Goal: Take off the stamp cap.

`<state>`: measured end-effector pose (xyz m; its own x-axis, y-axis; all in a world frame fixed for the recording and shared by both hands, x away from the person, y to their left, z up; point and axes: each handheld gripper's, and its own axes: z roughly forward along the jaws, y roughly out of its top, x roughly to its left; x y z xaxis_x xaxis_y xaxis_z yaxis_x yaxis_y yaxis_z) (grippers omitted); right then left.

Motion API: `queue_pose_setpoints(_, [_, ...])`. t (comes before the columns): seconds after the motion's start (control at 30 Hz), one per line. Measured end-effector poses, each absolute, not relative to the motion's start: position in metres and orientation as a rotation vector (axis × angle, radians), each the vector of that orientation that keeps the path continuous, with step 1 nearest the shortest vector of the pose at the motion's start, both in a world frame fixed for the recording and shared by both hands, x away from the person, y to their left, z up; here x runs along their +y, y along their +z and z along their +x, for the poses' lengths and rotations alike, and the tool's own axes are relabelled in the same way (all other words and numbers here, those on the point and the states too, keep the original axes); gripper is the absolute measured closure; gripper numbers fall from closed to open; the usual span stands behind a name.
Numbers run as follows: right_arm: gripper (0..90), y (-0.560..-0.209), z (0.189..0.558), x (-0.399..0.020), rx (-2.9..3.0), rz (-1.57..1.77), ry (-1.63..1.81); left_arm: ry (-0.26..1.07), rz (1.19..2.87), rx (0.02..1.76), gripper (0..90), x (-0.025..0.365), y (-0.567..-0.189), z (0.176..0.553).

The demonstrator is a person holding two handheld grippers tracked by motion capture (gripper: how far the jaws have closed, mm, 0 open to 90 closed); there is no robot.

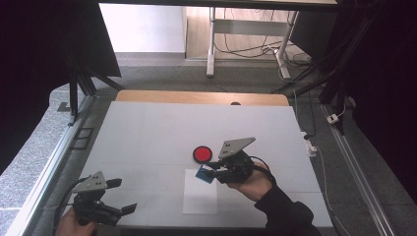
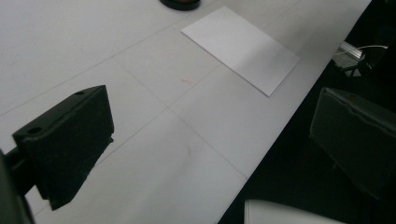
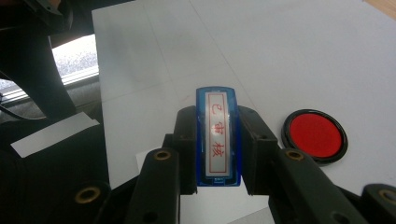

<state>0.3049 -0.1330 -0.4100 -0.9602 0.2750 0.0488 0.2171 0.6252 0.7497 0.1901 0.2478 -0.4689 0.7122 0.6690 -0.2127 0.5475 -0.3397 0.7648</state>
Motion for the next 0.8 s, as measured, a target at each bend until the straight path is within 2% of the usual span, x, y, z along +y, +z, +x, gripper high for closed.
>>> queue_pose_setpoints(0.8, [70.9, -0.402, 0.301, -0.133, 2.765, 0.381, 1.308, 0.099, 2.050, 0.733, 0.0, 0.196, -0.457, 0.232])
